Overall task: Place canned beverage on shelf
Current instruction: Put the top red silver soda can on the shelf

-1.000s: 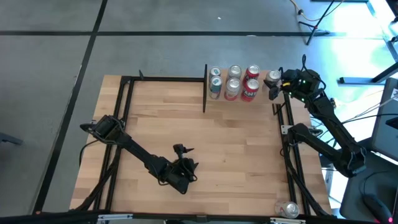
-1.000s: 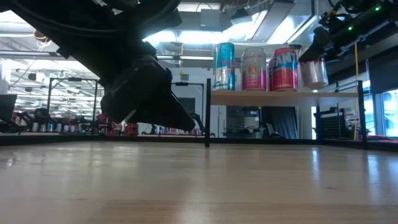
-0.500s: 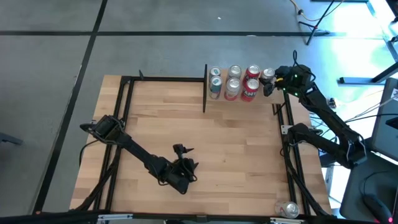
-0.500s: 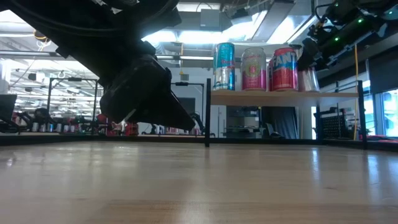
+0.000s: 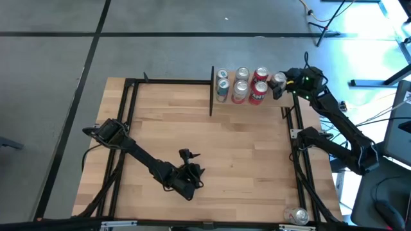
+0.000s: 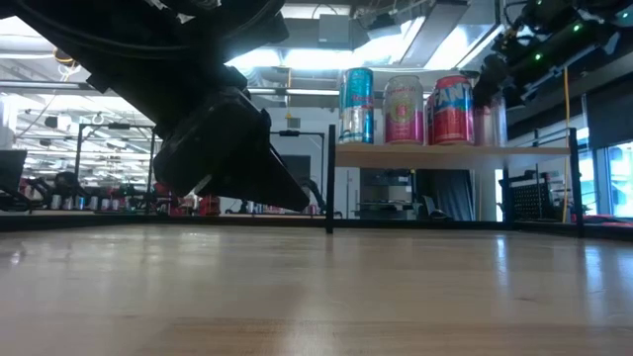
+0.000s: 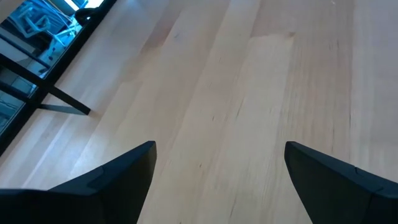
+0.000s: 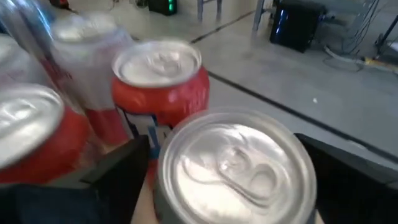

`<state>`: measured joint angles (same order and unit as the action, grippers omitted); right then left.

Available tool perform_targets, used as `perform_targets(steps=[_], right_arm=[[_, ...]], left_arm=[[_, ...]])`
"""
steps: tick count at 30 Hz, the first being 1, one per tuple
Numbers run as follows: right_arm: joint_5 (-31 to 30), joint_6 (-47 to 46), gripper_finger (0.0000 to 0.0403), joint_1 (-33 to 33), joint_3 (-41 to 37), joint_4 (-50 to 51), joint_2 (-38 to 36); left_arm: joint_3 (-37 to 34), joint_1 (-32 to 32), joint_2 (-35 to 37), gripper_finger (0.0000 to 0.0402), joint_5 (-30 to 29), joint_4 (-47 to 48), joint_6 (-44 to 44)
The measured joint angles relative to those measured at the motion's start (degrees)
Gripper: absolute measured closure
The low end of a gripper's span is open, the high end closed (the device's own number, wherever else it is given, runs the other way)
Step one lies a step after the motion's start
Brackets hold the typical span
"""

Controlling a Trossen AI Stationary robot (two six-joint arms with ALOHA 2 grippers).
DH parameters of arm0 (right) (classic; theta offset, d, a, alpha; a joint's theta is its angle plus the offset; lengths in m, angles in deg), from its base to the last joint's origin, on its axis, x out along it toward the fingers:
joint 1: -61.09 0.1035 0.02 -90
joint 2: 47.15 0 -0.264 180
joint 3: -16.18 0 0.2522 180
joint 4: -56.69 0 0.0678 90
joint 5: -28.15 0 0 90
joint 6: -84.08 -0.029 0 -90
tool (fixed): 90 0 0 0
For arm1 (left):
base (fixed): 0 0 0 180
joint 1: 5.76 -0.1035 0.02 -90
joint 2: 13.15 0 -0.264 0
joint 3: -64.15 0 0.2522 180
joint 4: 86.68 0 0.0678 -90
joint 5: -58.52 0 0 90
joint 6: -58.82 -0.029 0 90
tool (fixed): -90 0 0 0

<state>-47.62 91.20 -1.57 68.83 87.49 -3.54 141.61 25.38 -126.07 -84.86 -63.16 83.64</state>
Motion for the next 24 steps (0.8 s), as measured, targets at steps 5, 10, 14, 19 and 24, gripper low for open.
perform_targets(steps=[5, 10, 14, 19, 24], right_arm=[[0.0, 0.2, 0.0075, 0.0, 3.4, 2.7, -2.9], [0.0, 0.3, 0.0102, 0.0, 9.5, 9.6, -3.9], [0.0, 0.5, 0.0110, 0.0, 11.4, 15.4, -3.8], [-3.4, -1.0, 0.0110, 0.0, 9.4, 16.0, -3.1], [-3.9, -2.2, 0.0110, 0.0, 9.1, 14.6, -1.8]], left_arm=[[0.0, -0.1, 0.0, 0.0052, 0.0, 0.0, 0.0], [0.0, -0.3, 0.0, 0.0052, 0.1, 0.0, 0.0], [0.0, -0.3, 0.0, 0.0052, 0.2, 0.0, 0.0], [0.0, -0.3, 0.0, 0.0052, 0.2, -0.4, 0.0], [0.0, -0.4, 0.0, 0.0052, 0.2, -0.4, 0.0]])
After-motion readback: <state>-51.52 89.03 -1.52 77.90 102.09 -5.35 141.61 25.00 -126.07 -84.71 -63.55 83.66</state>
